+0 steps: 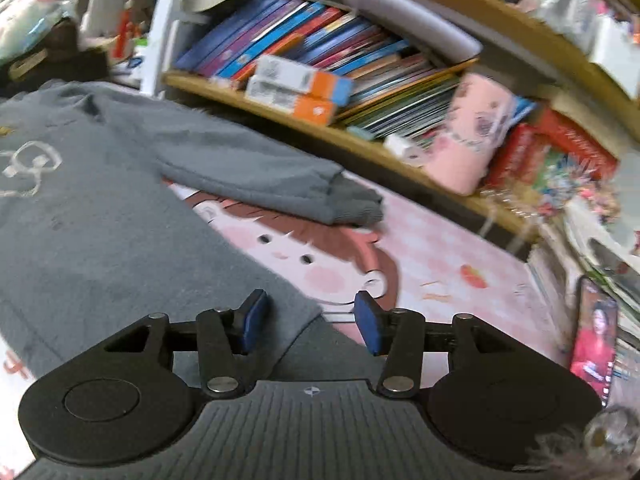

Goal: Fold clothes

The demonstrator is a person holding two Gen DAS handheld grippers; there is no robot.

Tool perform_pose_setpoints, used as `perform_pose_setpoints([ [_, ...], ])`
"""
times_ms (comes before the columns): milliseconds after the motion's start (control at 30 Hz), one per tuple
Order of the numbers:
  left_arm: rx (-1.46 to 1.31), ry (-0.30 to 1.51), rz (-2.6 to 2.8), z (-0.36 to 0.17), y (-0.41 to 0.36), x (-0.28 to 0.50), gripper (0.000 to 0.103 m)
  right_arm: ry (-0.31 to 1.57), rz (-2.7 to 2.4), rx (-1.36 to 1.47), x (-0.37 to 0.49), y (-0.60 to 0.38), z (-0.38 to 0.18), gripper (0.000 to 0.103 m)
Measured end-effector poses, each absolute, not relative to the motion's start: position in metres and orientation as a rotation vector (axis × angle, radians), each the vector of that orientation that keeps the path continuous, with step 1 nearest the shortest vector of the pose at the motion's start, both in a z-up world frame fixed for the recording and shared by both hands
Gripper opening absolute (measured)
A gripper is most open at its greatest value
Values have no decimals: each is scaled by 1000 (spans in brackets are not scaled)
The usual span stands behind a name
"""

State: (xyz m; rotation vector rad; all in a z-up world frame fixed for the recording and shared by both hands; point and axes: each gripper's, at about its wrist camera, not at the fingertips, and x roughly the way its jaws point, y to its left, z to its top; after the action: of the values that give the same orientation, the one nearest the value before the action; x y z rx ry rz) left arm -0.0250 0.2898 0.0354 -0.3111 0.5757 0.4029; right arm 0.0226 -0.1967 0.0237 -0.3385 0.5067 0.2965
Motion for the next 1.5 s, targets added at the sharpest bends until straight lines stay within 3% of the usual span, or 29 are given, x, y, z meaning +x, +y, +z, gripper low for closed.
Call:
perform_pose_setpoints([
  [200,-468,589,429,18,314,-25,56,482,532,-188,6,-202,35,42],
  [267,-532,591,437,9,321,-19,51,506,546,-216,3,-197,29,36],
  [300,-544,584,447,6,323,-16,46,521,548,-227,4,-196,26,30],
  [333,-554,575,458,4,324,-13,26,534,551,-234,5,-195,24,28],
  [367,-572,575,460,3,325,-11,17,547,554,-240,5,-194,22,24],
  [433,-583,557,464,4,323,-14,12,562,564,-245,4,-192,19,21],
  [533,-549,474,498,15,323,-27,11,578,581,-255,2,-187,15,21],
  [700,-553,540,522,6,337,-21,12,572,618,-266,-3,-179,13,21],
  [1033,-473,520,522,7,321,-40,35,571,618,-263,-2,-180,13,21],
  [1167,-344,490,490,18,290,-51,59,569,617,-266,-2,-180,13,22],
  [1267,-250,457,419,27,258,-56,71,565,612,-265,-2,-180,13,24],
  [1333,-183,435,363,31,234,-57,77,559,602,-262,-2,-180,13,28],
  [1400,-133,420,313,34,215,-57,85,550,592,-253,-3,-180,14,44],
  [1500,-91,423,232,33,190,-52,95,537,600,-250,-6,-179,16,52],
])
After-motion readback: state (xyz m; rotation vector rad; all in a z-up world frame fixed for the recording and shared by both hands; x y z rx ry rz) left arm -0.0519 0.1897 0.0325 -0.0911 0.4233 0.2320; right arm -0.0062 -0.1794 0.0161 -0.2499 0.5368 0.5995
